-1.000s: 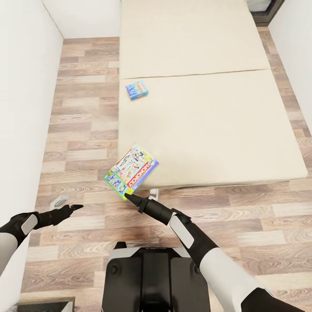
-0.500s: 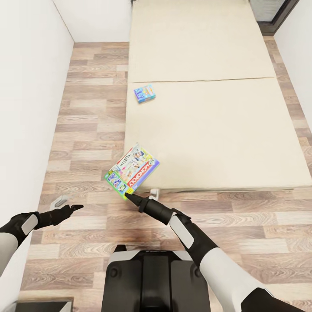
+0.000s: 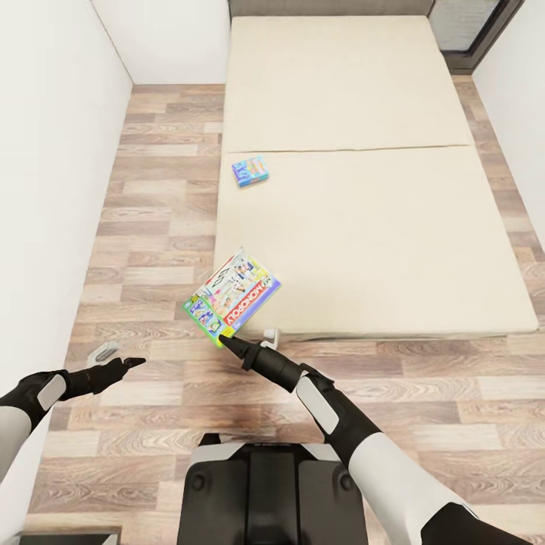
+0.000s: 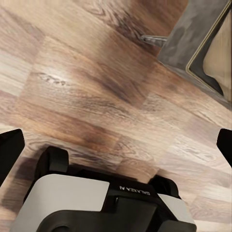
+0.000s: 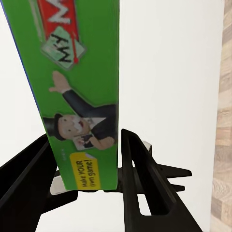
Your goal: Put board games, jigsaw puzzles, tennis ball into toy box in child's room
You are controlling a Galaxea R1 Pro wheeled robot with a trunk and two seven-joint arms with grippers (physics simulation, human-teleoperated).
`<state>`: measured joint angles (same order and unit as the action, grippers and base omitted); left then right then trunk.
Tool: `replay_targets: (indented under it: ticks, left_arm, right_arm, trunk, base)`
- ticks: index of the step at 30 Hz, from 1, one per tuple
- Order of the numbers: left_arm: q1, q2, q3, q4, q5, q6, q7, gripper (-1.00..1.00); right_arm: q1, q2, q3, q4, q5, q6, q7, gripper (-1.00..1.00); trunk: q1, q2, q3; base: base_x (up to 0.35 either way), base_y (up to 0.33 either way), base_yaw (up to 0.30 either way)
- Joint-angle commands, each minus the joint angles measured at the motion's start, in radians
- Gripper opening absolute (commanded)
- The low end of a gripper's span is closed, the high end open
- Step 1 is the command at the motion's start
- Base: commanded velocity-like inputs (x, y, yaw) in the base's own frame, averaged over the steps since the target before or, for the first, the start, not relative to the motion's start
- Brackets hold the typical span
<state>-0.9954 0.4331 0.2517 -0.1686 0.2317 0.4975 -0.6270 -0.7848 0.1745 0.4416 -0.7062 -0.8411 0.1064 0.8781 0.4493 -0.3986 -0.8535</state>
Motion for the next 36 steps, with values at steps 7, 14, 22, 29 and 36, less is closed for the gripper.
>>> replay_targets:
  ticks: [7,14,22,29,36]
  left_arm:
    - [0.000,0.000,0.000,0.000,0.007,0.008,0.000,1.00]
    - [0.000,0.000,0.000,0.000,0.007,0.008,0.000,1.00]
    - [0.000,0.001,0.000,0.000,0.007,0.007,0.000,1.00]
    - [0.000,0.000,0.000,0.000,0.008,0.007,0.000,1.00]
    - [0.000,0.000,0.000,0.000,0.008,0.007,0.000,1.00]
  right_arm:
    - [-0.001,0.000,0.002,0.001,-0.010,0.010,0.003,-1.00]
    - [-0.001,0.000,0.019,0.001,-0.010,0.009,0.002,-1.00]
    - [-0.001,0.000,0.028,0.001,-0.010,0.009,0.002,-1.00]
    - [-0.001,0.000,0.029,0.001,-0.009,0.009,0.002,-1.00]
    - [-0.001,0.000,0.028,0.001,-0.009,0.009,0.002,-1.00]
  trunk:
    - [0.001,-0.001,0.011]
    - [0.001,-0.001,0.022]
    - [0.001,-0.001,0.036]
    - [0.001,-0.001,0.047]
    - [0.001,-0.001,0.059]
  base:
    - [0.000,-0.002,0.000]
    - [0.000,0.000,0.000]
    - [0.000,0.000,0.000]
    - [0.000,0.000,0.000]
    - [0.000,0.000,0.000]
